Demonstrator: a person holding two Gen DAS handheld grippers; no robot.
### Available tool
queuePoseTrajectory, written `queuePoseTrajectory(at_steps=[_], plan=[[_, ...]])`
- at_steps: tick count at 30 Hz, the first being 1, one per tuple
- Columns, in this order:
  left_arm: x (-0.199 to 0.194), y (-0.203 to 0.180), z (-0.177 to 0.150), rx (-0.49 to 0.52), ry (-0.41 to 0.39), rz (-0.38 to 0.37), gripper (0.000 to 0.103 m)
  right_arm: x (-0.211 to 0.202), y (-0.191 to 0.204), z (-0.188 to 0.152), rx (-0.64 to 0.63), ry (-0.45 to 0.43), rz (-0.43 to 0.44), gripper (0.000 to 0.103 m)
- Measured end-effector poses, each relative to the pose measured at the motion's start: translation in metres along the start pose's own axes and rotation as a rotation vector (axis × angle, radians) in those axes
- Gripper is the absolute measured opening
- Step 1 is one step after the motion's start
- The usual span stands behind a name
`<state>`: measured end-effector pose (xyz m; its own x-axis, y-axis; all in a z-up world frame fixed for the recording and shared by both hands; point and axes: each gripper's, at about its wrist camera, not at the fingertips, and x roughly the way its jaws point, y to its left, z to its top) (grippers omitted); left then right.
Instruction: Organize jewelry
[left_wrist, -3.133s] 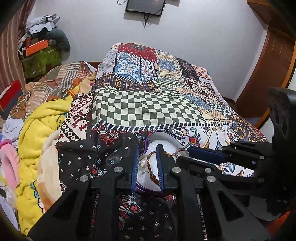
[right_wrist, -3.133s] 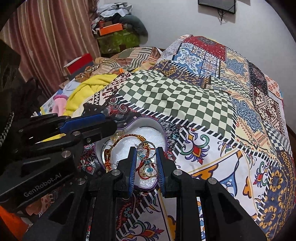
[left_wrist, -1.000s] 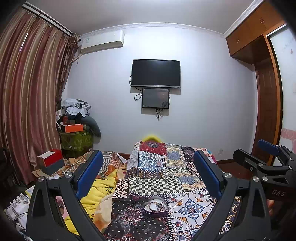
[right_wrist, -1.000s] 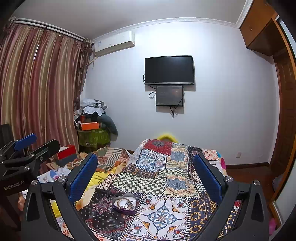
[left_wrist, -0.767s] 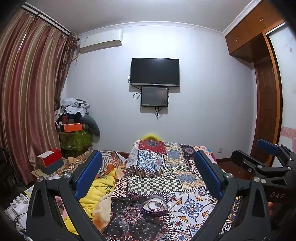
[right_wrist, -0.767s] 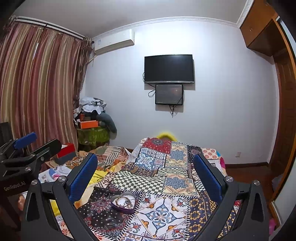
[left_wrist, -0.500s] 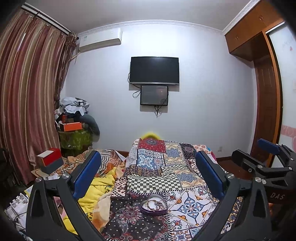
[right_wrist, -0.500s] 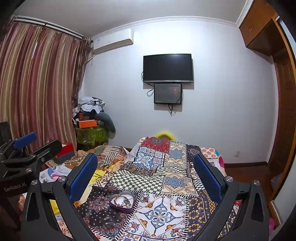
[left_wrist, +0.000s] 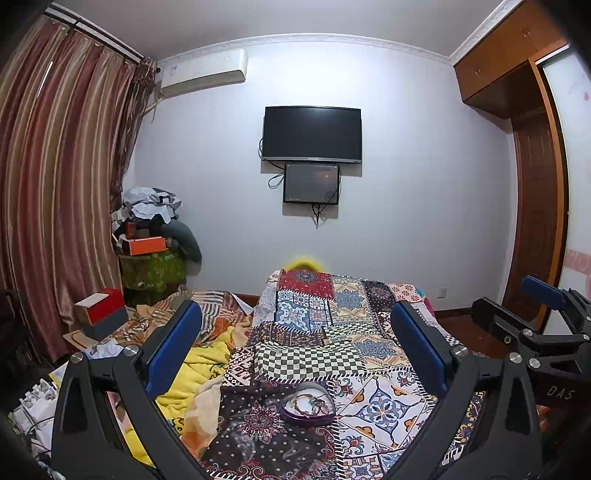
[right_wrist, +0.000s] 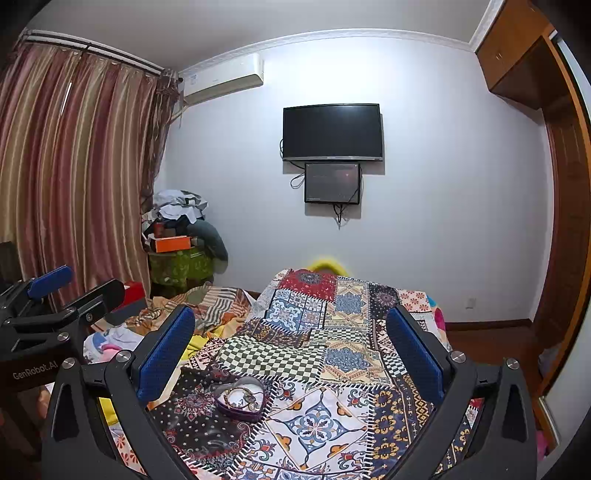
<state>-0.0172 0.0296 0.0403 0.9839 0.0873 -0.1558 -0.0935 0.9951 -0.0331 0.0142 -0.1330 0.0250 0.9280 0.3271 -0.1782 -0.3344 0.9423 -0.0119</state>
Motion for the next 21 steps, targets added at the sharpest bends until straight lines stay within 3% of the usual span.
queuePoseTrajectory(at_steps=[21], plan=[[0.0002, -0.0071, -0.0011, 0.018, 0.009, -0.01, 0.103, 0.0008, -0.0043, -0.001, 0.011, 0.009, 0.002, 0.103]])
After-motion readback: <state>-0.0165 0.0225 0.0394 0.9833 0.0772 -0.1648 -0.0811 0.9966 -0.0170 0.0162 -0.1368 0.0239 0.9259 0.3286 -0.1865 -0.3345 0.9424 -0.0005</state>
